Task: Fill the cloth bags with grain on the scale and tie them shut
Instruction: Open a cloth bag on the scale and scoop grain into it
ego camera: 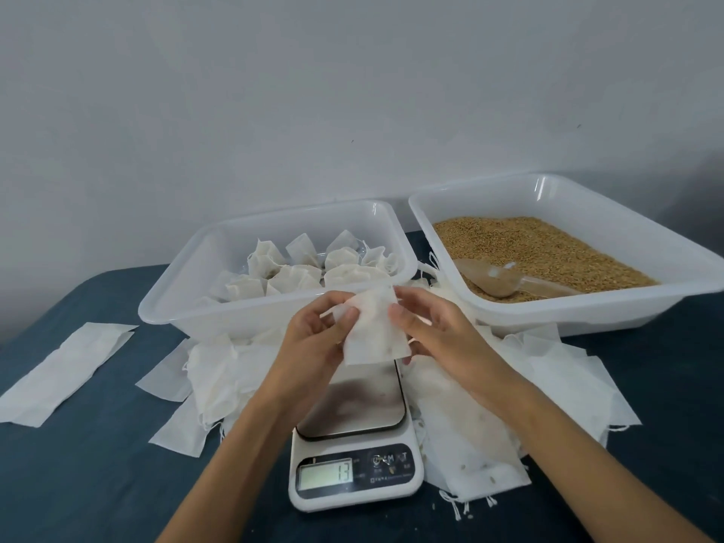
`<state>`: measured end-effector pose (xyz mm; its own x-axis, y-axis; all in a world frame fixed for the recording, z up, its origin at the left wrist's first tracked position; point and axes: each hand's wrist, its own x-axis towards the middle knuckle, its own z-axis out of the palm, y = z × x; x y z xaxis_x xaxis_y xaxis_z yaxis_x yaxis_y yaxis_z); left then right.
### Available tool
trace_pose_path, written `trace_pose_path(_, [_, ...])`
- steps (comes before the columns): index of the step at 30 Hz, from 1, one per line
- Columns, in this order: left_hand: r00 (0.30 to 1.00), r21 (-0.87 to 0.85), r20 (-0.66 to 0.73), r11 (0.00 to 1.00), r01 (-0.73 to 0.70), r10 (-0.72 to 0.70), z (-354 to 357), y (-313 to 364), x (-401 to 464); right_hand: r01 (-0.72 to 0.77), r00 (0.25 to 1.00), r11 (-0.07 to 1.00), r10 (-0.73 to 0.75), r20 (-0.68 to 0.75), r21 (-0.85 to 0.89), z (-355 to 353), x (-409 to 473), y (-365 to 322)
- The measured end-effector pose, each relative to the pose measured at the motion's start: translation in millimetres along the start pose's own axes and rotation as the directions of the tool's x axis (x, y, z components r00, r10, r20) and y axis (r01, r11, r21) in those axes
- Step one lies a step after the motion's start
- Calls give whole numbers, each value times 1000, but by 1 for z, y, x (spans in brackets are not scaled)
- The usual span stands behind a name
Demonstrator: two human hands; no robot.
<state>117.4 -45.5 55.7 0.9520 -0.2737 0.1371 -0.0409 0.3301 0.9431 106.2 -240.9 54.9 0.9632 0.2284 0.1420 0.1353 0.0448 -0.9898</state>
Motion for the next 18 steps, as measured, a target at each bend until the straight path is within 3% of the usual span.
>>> trace_pose_path(2, [998, 36, -48, 999, -31, 33, -3, 0, 0, -20, 997, 987, 9, 72, 162, 0, -1, -2])
trace_pose_path(4, [991, 80, -115, 995, -61, 70, -6, 0, 1, -40, 998, 972, 30, 47, 229, -2, -1, -1])
trace_pose_path(7, [974, 204, -200, 977, -69, 111, -11, -2, 2, -51, 999, 972, 53, -5, 230, -3, 0, 2])
trace_pose_path(11, [967, 182, -239, 982, -50, 93, -12, -4, 3, 29, 987, 989, -6, -161, 142, -3, 1, 6])
trace_pose_path(14, [919, 352, -317, 929, -115, 234, -13, -5, 4, 57, 968, 994, -33, -247, 90, -4, 1, 7])
trace_pose_path(16, [851, 556, -345, 817, -154, 396, -12, -8, 2, 82, 960, 995, -63, -273, 59, -4, 0, 7])
trace_pose_path(18, [844, 610, -260, 757, -233, 469, -6, -9, -1, 113, 953, 994, -106, -283, 11, -2, 0, 6])
